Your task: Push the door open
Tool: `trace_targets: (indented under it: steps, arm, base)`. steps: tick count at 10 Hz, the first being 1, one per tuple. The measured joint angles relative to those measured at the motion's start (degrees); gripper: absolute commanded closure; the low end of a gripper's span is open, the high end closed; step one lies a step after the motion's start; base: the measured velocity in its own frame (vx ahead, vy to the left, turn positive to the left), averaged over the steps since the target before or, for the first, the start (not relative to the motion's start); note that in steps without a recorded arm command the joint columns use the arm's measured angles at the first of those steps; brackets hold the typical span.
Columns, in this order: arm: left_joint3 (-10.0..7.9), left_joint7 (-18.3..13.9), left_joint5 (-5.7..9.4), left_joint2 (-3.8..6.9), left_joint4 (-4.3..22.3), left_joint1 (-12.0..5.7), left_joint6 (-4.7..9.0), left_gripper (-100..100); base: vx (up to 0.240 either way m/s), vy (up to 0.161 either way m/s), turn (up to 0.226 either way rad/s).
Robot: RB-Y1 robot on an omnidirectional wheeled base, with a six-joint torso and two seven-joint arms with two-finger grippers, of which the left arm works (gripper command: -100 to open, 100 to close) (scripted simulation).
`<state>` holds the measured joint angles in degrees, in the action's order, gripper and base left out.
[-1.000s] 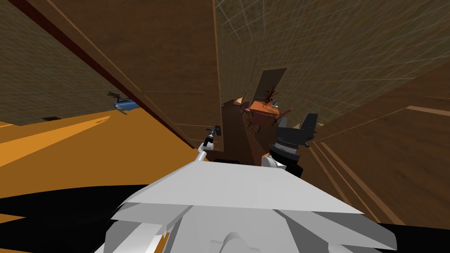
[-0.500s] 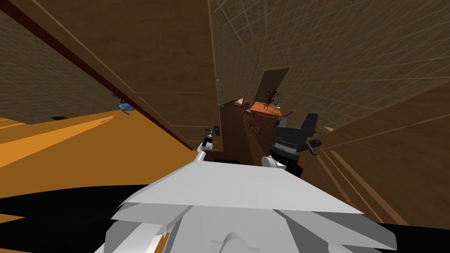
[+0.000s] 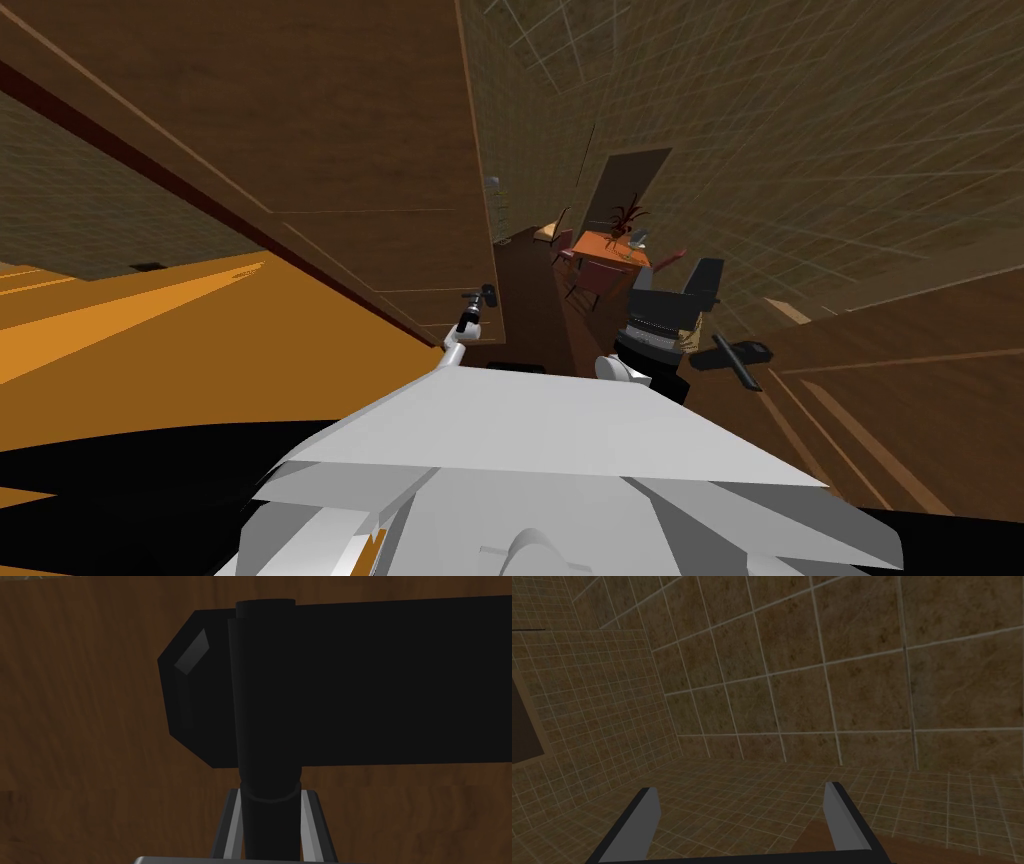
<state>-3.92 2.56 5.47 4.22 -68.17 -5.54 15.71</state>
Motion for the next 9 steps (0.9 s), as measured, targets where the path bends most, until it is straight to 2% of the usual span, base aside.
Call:
trace_targets:
  steps: [2, 3, 4, 6, 7, 9]
  arm:
    - [-1.5, 0.43, 0.12, 0.08, 0.51, -0.38, -0.13, 100]
    - [-2.2, 0.46, 0.24, 0.3, 1.47, -0.65, 0.43, 100]
    - [-2.87, 0.51, 0.36, 0.47, 0.88, -0.3, 0.14, 100]
    - [-4.17, 0.94, 0.4, 0.33, 0.89, -0.53, 0.45, 100]
    - [-4.76, 0.84, 0.6, 0.73, 1.09, -0.62, 0.42, 100]
    - [-6.09, 1.19, 0.65, 0.44, 2.11, -0.99, 1.21, 100]
  base:
    - [0.217, -0.098, 0.073]
    - [0.225, -0.102, 0.071]
    - [0.163, -0.064, 0.076]
    - [0.154, -0.074, 0.056]
    - [0.149, -0.074, 0.083]
    - [0.149, -0.076, 0.077]
